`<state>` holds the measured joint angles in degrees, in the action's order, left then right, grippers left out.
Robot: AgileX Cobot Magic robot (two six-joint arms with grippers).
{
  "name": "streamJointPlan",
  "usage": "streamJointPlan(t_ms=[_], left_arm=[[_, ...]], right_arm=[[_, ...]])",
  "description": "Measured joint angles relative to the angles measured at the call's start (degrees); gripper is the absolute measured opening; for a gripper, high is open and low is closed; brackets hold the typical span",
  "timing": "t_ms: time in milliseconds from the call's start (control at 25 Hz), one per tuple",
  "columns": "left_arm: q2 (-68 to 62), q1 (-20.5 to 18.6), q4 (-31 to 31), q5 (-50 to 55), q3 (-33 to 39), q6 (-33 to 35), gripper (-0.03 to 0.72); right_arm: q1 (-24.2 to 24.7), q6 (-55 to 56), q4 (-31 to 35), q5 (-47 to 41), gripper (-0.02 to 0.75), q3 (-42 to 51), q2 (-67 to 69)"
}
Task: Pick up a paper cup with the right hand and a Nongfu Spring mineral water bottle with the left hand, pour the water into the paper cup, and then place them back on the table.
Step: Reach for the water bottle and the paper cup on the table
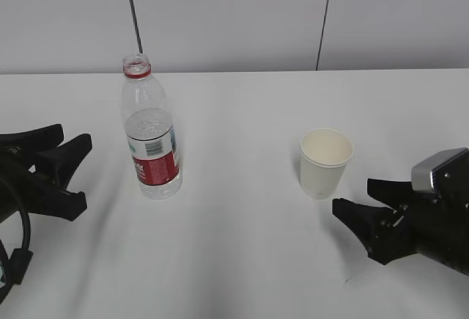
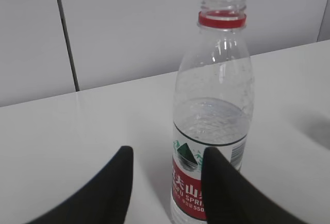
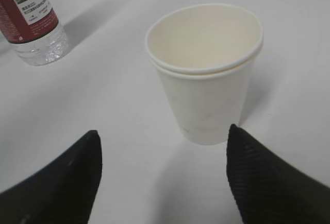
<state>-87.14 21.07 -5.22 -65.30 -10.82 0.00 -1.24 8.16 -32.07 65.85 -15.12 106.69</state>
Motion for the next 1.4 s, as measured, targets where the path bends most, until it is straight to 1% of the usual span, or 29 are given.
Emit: streamJointPlan(t_ms=[120, 400, 480, 600, 680, 1000, 1400], left_arm=[[0.0, 0.0, 0.04, 0.0, 0.0, 0.0, 0.274], [0.0, 0.1, 0.04, 0.0, 0.0, 0.0, 0.274], [0.0, 0.1, 0.04, 0.0, 0.0, 0.0, 0.274], [0.0, 0.1, 0.04, 0.0, 0.0, 0.0, 0.274], [0.0, 0.1, 0.04, 0.0, 0.0, 0.0, 0.274], [0.0, 0.1, 0.24, 0.0, 0.0, 0.0, 0.274], [-0.01, 0.1, 0.66, 0.0, 0.0, 0.0, 0.274]], right_arm=[[0.0, 0.09, 1.58, 0.0, 0.549, -0.24, 0.02], [0.0, 0.09, 3.6, 0.0, 0.536, -1.69, 0.02], [0.0, 0.33, 3.84, 0.0, 0.554, -2.57, 0.12], [0.0, 0.69, 4.09, 0.0, 0.62, -3.34, 0.12], [0.0, 0.84, 4.09, 0.13, 0.642, -3.94, 0.81], [0.0, 1.11, 3.97, 0.13, 0.651, -7.96, 7.72], [0.0, 1.25, -0.5, 0.13, 0.651, -15.14, 13.04]])
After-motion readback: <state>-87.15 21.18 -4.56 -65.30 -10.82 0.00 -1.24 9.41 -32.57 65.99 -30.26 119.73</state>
